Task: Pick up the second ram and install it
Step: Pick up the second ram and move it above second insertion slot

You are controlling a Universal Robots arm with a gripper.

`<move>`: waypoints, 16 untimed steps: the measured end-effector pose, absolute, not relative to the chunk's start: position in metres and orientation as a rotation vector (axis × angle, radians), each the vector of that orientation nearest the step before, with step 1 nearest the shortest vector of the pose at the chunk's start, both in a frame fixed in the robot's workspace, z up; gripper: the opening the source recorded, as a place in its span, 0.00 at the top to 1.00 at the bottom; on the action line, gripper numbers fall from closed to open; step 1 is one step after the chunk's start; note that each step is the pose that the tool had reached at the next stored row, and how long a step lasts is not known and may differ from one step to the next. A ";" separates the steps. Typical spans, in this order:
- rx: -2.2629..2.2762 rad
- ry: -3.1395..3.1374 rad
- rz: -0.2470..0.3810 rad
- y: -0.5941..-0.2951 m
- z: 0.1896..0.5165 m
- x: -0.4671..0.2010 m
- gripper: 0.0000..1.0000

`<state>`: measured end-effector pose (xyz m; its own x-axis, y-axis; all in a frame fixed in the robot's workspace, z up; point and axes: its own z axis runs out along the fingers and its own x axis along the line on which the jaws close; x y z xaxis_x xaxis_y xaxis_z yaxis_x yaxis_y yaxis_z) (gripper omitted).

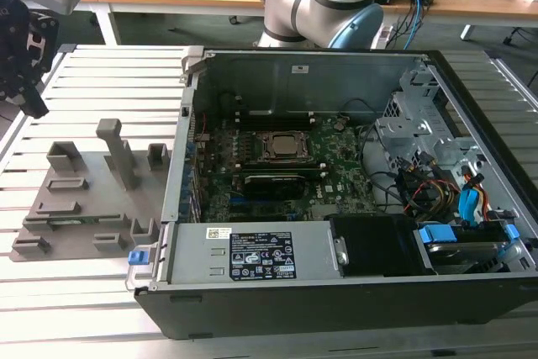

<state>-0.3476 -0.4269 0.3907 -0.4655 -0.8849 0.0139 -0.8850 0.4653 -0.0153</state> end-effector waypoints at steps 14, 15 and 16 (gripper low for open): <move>1.931 -2.484 0.000 -0.427 0.391 -0.348 0.89; 1.947 -2.471 0.000 -0.427 0.391 -0.348 0.89; 1.964 -2.457 0.000 -0.427 0.391 -0.348 0.89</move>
